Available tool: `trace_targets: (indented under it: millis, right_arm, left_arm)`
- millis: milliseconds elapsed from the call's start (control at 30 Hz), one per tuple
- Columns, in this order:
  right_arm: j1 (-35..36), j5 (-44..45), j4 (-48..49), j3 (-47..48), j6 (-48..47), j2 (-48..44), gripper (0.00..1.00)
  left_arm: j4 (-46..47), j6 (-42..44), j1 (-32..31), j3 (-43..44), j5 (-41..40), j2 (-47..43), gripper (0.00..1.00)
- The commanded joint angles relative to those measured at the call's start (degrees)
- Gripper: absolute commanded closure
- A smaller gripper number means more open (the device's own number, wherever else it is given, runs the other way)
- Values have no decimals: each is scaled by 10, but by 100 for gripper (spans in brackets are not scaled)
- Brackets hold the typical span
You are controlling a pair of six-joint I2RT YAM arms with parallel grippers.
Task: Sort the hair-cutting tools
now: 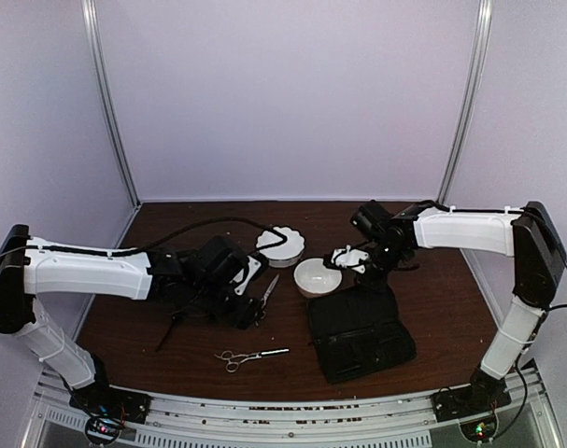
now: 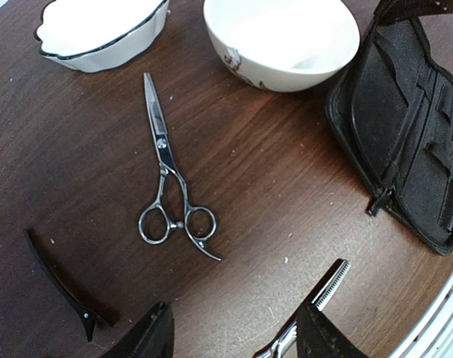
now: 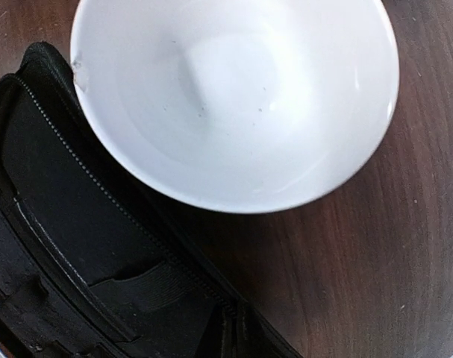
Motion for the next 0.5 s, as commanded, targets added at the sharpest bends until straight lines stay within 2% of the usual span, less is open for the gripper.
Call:
trace_targets:
  millis: [0, 67, 233, 300, 467]
  right_arm:
    - [-29, 10, -4, -5, 30, -38, 100]
    - [-27, -19, -12, -11, 25, -48, 99]
    - [-19, -72, -28, -13, 18, -48, 79]
    - [-19, -90, -47, -9, 9, -55, 75]
    - [-29, -130, -97, -2, -17, -137, 66]
  left_arm:
    - [-5, 22, -2, 2, -3, 4, 41]
    - [-11, 36, -3, 5, 1, 6, 41]
    - [-19, 84, -9, 9, 39, 7, 43]
    - [-30, 113, -18, 15, 56, 7, 44]
    - [-99, 184, -58, 49, 66, 30, 48]
